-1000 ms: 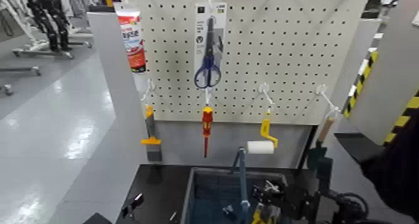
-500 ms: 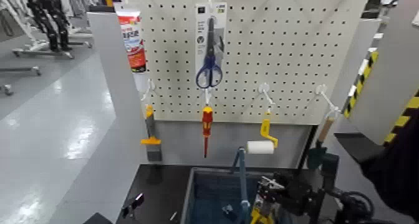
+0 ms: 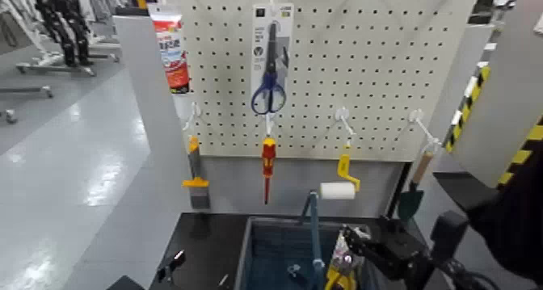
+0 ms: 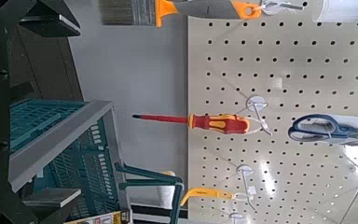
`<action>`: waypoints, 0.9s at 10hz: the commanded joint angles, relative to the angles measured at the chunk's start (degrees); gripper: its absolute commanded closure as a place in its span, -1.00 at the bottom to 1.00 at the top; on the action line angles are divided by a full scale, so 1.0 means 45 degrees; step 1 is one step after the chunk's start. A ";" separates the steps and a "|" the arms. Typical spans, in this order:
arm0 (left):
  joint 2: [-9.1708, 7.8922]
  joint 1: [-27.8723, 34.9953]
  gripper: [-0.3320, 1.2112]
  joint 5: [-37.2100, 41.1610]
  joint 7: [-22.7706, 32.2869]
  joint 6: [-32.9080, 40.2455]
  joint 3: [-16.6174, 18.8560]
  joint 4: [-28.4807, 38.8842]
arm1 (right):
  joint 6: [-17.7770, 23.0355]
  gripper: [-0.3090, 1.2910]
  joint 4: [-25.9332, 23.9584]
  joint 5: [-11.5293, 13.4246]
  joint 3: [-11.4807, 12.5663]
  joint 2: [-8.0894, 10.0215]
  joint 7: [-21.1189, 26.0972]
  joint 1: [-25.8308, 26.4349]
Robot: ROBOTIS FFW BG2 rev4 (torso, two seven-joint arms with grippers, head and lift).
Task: Put the yellow pliers into the crate.
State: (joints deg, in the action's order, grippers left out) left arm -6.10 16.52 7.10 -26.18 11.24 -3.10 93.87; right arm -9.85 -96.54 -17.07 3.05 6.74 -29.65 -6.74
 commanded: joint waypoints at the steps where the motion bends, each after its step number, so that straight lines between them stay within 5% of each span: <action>1: 0.0008 0.0040 -0.45 0.0005 -0.0002 0.0021 0.0024 0.0000 | 0.1721 -0.49 -0.1125 0.0551 -0.0131 -0.0306 0.1256 -0.1783; 6: -0.0011 0.0137 -0.44 0.0005 -0.0080 0.0040 0.0083 0.0059 | 0.4240 -0.46 -0.2004 0.1078 -0.0756 -0.0404 0.4244 -0.5025; 9: 0.0008 0.0196 -0.44 0.0005 -0.0080 0.0060 0.0122 0.0098 | 0.5099 -0.40 -0.1790 0.1332 -0.1069 -0.0599 0.4401 -0.5474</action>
State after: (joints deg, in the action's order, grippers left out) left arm -6.12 17.35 7.12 -26.54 11.50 -2.59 94.24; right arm 12.86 -104.72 -11.21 -1.42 4.22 -9.99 -31.09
